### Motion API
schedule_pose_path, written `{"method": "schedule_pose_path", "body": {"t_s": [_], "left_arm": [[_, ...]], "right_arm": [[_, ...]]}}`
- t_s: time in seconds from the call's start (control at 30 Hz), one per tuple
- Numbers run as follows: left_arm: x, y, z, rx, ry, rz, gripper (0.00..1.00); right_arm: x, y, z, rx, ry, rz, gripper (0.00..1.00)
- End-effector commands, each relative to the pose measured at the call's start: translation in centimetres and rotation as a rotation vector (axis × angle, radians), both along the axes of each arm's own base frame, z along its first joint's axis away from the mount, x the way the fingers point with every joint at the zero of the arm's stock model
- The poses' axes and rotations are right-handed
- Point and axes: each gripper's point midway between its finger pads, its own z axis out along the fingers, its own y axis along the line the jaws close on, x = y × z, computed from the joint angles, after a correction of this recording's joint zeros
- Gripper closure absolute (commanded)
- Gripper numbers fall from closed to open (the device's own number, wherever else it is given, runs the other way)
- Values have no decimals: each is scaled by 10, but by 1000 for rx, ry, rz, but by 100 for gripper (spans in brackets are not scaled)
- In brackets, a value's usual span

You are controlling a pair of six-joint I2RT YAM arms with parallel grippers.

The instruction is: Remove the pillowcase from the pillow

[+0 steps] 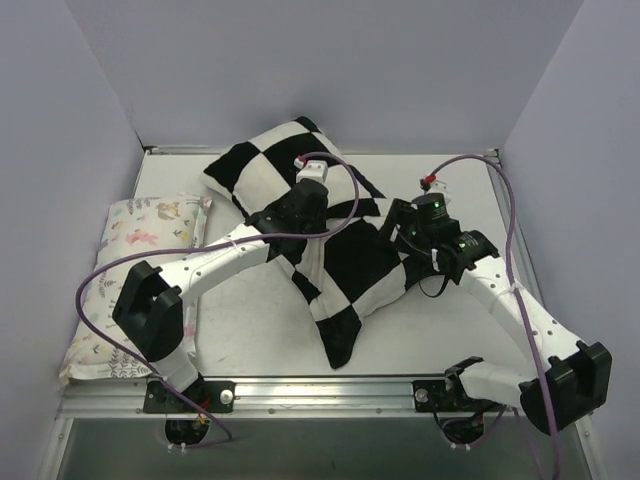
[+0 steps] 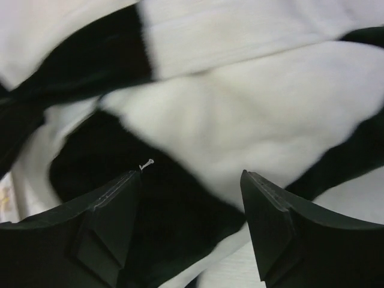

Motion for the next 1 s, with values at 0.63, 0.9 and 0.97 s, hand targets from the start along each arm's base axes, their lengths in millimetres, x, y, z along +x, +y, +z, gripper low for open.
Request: {"method": "schedule_pose_path", "body": {"t_s": [0.63, 0.9, 0.97], "left_arm": [[-6, -10, 13, -400, -19, -56, 100], [17, -12, -1, -409, -3, 10, 100], [25, -10, -4, -397, 3, 37, 100]], "right_arm": [[39, 90, 20, -125, -67, -19, 18], [4, 46, -2, -136, -22, -43, 98], [-12, 22, -10, -116, -7, -68, 100]]}}
